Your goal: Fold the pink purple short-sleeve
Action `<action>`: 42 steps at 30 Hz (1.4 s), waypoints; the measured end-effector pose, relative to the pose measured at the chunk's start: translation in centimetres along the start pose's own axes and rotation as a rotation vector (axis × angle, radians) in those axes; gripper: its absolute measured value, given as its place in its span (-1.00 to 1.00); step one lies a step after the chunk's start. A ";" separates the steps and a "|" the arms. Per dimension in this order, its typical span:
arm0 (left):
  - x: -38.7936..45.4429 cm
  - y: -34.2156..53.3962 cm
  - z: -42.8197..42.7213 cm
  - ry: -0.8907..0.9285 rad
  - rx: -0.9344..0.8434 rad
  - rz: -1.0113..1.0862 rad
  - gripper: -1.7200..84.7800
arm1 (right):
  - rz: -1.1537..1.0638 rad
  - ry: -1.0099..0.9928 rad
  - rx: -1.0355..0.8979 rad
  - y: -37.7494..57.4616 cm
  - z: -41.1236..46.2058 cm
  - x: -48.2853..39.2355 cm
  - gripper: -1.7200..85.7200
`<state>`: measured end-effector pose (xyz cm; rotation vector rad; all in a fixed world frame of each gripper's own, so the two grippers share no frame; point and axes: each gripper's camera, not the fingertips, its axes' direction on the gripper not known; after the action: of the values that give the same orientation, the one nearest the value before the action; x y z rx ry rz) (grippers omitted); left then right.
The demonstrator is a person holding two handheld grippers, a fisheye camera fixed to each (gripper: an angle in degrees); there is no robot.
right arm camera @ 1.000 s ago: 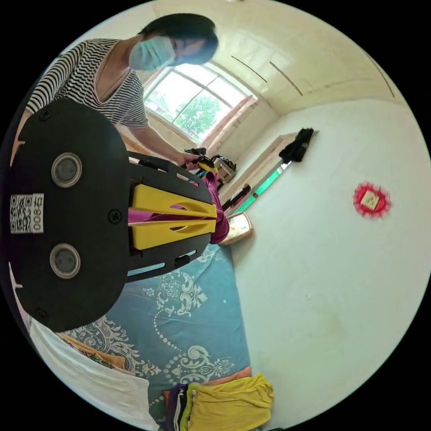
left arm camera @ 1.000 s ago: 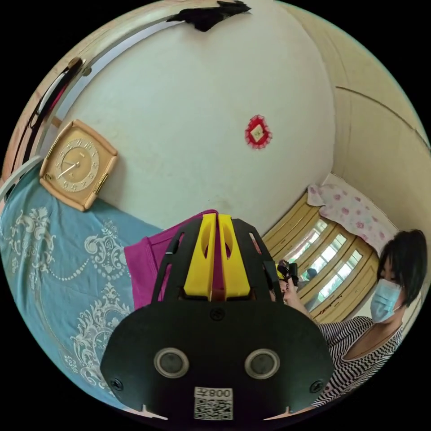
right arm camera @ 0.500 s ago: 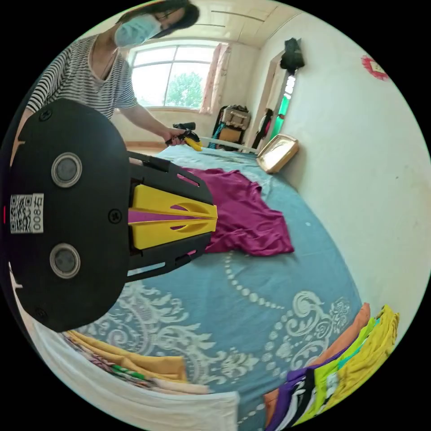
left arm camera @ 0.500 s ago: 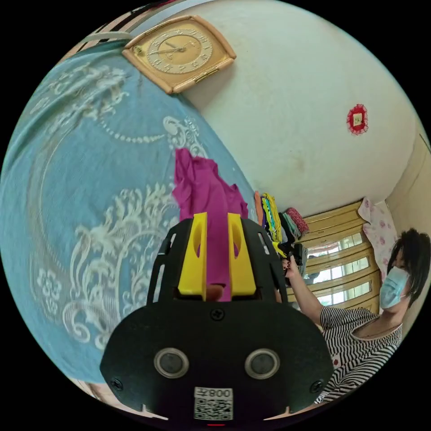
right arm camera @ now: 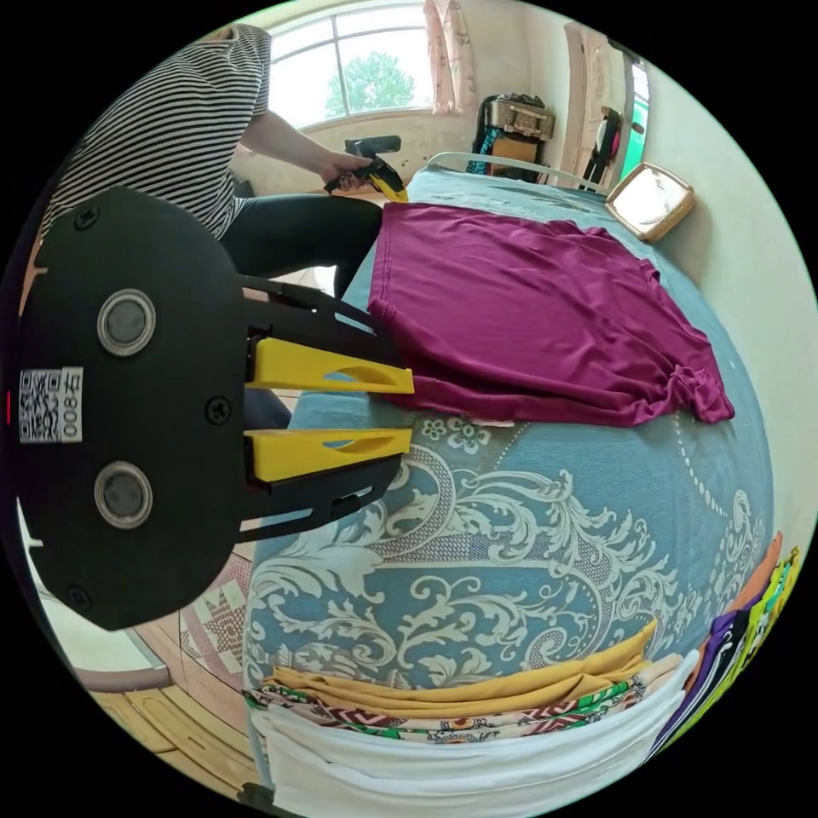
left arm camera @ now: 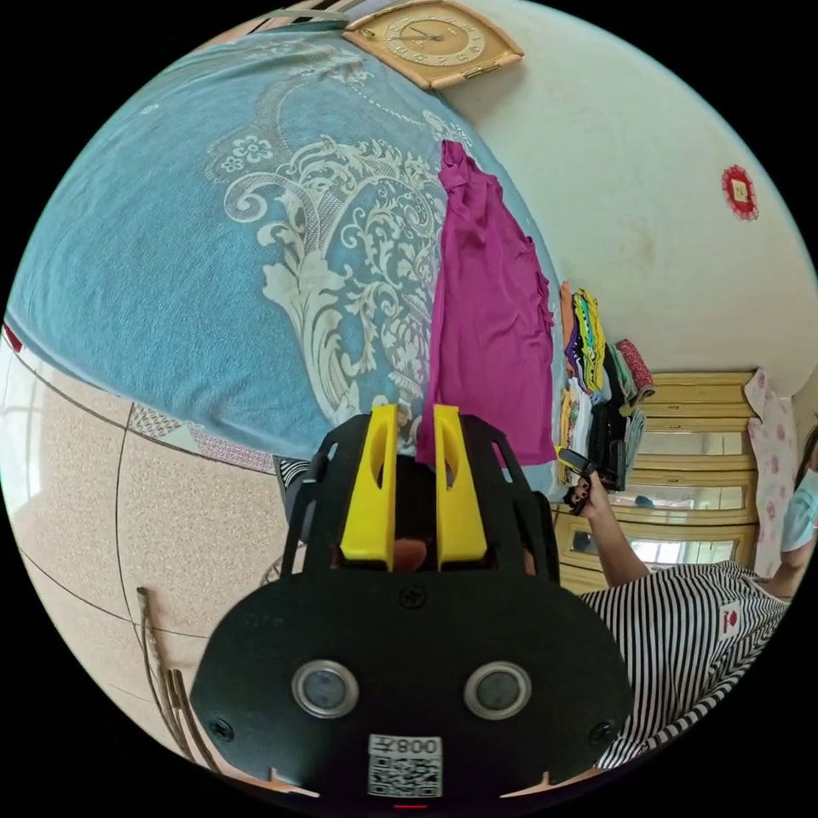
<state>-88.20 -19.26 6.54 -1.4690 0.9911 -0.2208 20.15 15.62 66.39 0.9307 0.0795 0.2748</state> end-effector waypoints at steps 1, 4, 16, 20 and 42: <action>0.3 0.0 0.0 0.007 0.001 0.003 -0.76 | 0.000 0.020 0.000 -0.1 0.3 -0.3 -0.83; 1.7 -0.1 0.4 0.007 -0.008 0.033 -0.75 | 0.011 0.039 0.011 0.0 1.0 -1.1 -0.82; 3.7 -0.2 2.3 -0.122 -0.097 0.053 -0.93 | 0.007 0.172 -0.024 0.8 3.0 -3.0 -0.91; 3.4 1.2 1.4 -0.048 -0.072 0.042 -0.94 | 0.016 0.070 -0.047 1.8 2.5 -1.8 -0.94; 29.3 -12.1 -24.3 0.155 0.531 0.597 -0.95 | -0.348 -0.143 0.711 2.2 -33.0 -8.1 -0.96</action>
<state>-81.30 -58.47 9.74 -0.6450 1.3300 -0.1451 5.77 40.44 47.99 1.6145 0.2130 -0.1624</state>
